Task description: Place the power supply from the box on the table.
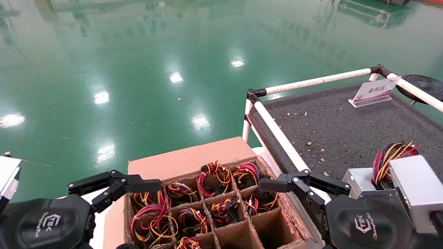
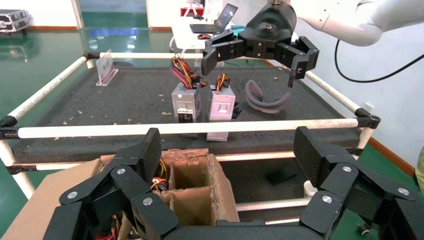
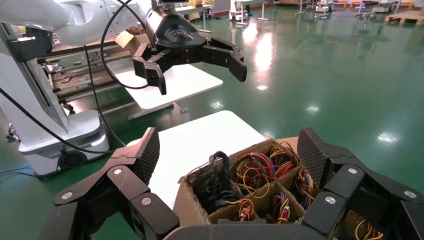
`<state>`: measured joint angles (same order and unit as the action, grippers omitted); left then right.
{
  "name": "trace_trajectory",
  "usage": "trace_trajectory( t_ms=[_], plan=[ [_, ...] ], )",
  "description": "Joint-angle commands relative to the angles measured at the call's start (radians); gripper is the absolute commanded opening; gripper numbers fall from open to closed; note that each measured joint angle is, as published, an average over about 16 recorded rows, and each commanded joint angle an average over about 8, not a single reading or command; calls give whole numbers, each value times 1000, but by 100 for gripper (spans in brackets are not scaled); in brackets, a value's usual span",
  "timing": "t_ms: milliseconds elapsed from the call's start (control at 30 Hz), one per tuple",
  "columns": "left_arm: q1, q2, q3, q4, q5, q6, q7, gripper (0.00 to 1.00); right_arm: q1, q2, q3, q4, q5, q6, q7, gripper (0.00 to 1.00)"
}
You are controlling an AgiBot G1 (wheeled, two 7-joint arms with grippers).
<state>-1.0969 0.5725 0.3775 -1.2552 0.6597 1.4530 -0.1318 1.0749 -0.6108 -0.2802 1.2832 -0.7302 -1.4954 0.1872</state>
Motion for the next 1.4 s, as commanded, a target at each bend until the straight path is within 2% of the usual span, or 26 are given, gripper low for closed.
trace_trajectory(
  t_ms=[33, 1400],
  plan=[
    [0, 0, 0, 0, 0, 0, 0, 0, 0, 0, 0, 0, 0, 0, 0, 100],
    [0, 0, 0, 0, 0, 0, 0, 0, 0, 0, 0, 0, 0, 0, 0, 100]
  ],
)
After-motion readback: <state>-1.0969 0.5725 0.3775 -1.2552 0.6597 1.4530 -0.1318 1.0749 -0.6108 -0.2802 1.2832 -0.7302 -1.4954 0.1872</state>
